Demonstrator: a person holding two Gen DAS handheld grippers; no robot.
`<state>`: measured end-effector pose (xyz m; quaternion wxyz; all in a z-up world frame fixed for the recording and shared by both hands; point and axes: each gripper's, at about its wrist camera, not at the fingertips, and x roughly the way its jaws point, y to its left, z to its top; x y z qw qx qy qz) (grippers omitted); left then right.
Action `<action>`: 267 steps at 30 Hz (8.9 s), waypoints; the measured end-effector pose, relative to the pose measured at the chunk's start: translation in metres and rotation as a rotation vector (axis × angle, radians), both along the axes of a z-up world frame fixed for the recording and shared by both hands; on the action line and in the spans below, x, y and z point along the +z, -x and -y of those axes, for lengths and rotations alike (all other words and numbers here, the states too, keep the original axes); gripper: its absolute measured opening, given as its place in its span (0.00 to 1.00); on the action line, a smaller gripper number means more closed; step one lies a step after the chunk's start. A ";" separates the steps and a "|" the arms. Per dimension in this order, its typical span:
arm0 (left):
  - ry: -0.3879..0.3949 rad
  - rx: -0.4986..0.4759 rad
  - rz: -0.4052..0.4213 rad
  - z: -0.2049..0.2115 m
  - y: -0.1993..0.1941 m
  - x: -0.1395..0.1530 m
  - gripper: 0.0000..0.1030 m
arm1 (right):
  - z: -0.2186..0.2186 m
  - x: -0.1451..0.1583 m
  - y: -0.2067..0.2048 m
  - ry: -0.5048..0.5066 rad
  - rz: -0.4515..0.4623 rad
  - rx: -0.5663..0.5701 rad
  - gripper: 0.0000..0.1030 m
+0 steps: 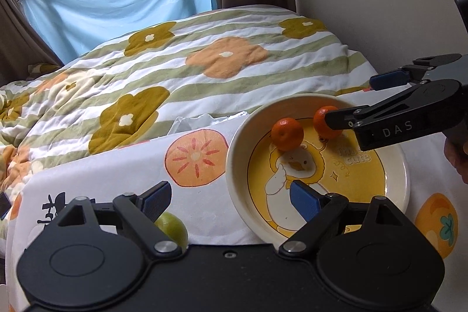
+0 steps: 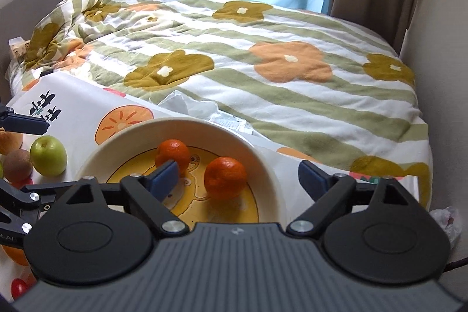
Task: Organize fruits
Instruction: 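Open both tools in the bowl and withdraw them over the fruit, then grasp the green apple with the left tool while the right tool grasps the kiwi, then carry the green apple into the bowl with the left tool while the right tool carries the kiwi, then open the left tool in the bowl while the right tool releases the kiwi there, then withdraw both tools from the bowl toward the remaining fruit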
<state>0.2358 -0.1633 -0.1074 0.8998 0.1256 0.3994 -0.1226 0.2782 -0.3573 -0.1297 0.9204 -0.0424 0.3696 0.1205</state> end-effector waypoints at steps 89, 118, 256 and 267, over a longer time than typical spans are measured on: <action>0.104 -0.248 -0.105 -0.241 0.075 -0.047 0.59 | -0.280 -0.020 0.077 -0.129 -0.160 -0.091 1.00; 0.089 -0.117 -0.068 -0.272 0.088 -0.040 0.59 | -0.303 -0.039 0.061 -0.030 -0.180 0.067 0.76; 0.120 0.250 0.163 -0.060 0.110 0.063 0.94 | -0.025 0.062 0.111 -0.003 0.056 0.018 1.00; 0.107 0.274 0.198 -0.120 0.136 0.077 0.99 | -0.093 0.086 0.138 -0.050 0.043 0.028 1.00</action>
